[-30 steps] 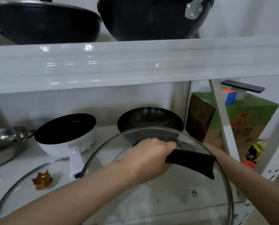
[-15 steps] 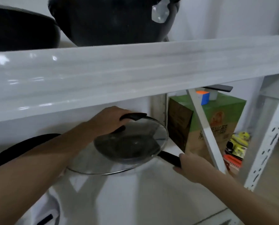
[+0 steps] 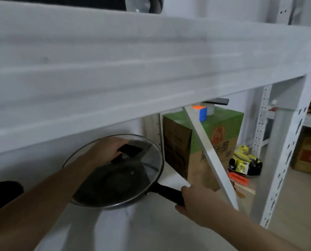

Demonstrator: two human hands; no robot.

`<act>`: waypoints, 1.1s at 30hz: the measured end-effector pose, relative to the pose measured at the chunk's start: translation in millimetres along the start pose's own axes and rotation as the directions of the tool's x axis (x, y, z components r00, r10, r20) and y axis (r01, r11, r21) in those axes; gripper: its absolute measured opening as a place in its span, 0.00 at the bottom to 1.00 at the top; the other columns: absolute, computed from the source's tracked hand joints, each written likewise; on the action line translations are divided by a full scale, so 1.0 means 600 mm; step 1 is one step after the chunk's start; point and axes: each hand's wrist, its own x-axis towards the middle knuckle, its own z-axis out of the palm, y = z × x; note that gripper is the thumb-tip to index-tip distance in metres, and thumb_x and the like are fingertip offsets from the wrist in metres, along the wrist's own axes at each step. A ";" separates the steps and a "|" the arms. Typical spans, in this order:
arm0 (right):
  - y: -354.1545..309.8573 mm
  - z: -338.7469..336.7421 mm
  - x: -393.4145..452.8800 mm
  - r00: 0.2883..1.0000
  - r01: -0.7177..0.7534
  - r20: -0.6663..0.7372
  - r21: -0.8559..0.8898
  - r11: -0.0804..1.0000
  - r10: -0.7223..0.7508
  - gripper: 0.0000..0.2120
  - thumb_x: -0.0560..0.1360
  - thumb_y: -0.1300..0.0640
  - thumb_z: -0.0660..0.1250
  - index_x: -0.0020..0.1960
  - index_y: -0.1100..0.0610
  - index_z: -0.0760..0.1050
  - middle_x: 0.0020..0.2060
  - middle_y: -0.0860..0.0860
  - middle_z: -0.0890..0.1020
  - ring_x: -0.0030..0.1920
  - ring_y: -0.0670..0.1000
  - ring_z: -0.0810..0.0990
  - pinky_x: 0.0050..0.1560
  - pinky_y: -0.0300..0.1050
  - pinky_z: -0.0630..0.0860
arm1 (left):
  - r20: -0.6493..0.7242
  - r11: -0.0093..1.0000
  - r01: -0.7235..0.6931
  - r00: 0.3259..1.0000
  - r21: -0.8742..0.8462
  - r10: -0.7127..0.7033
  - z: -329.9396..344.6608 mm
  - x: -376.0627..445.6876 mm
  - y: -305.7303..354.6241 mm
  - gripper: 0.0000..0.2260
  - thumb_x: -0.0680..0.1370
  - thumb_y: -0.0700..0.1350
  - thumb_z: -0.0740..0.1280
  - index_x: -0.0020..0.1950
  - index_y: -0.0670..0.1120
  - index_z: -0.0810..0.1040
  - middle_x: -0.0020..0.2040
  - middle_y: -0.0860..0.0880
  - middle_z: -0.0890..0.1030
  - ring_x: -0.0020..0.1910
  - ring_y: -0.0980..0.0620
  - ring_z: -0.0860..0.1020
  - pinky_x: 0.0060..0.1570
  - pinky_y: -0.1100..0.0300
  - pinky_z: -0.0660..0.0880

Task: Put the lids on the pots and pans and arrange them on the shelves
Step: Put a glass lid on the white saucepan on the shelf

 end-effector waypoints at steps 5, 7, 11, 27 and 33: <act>-0.003 0.005 -0.004 1.000 0.002 -0.006 0.001 1.000 -0.002 0.19 0.78 0.43 0.57 0.57 0.58 0.70 0.32 0.49 0.63 0.32 0.50 0.65 0.26 0.38 0.57 | 0.024 0.999 0.022 0.999 -0.030 -0.021 0.021 -0.001 -0.017 0.20 0.68 0.44 0.62 0.59 0.44 0.79 0.55 0.43 0.83 0.55 0.44 0.80 0.53 0.58 0.72; -0.004 0.005 -0.005 1.000 -0.005 -0.005 0.001 1.000 0.005 0.19 0.78 0.44 0.57 0.57 0.58 0.70 0.36 0.51 0.67 0.35 0.51 0.68 0.27 0.39 0.58 | 0.001 0.999 0.020 1.000 -0.048 -0.020 0.032 0.001 -0.025 0.20 0.66 0.42 0.63 0.56 0.44 0.81 0.52 0.43 0.84 0.51 0.44 0.82 0.49 0.60 0.71; -0.008 0.001 -0.006 1.000 -0.018 0.003 0.010 1.000 0.018 0.19 0.78 0.44 0.57 0.58 0.58 0.70 0.41 0.51 0.69 0.39 0.52 0.70 0.31 0.41 0.64 | -0.011 1.000 -0.002 1.000 -0.029 0.002 0.046 0.013 -0.030 0.17 0.70 0.39 0.67 0.58 0.42 0.80 0.55 0.41 0.83 0.54 0.42 0.81 0.53 0.57 0.73; -0.013 -0.010 0.000 1.000 -0.004 0.022 -0.033 0.999 0.005 0.19 0.78 0.45 0.57 0.59 0.58 0.71 0.40 0.52 0.70 0.34 0.50 0.69 0.29 0.37 0.61 | -0.007 0.999 0.038 0.999 0.003 -0.038 0.076 0.041 -0.035 0.13 0.75 0.42 0.66 0.59 0.44 0.76 0.58 0.43 0.80 0.58 0.44 0.76 0.53 0.57 0.69; -0.015 -0.009 0.001 0.999 -0.034 0.036 -0.018 0.999 0.035 0.19 0.78 0.45 0.57 0.60 0.57 0.71 0.43 0.52 0.73 0.40 0.51 0.74 0.38 0.41 0.73 | -0.068 0.989 0.042 0.996 -0.141 -0.052 0.079 0.036 -0.026 0.10 0.72 0.38 0.67 0.54 0.40 0.79 0.52 0.40 0.82 0.53 0.42 0.78 0.47 0.57 0.69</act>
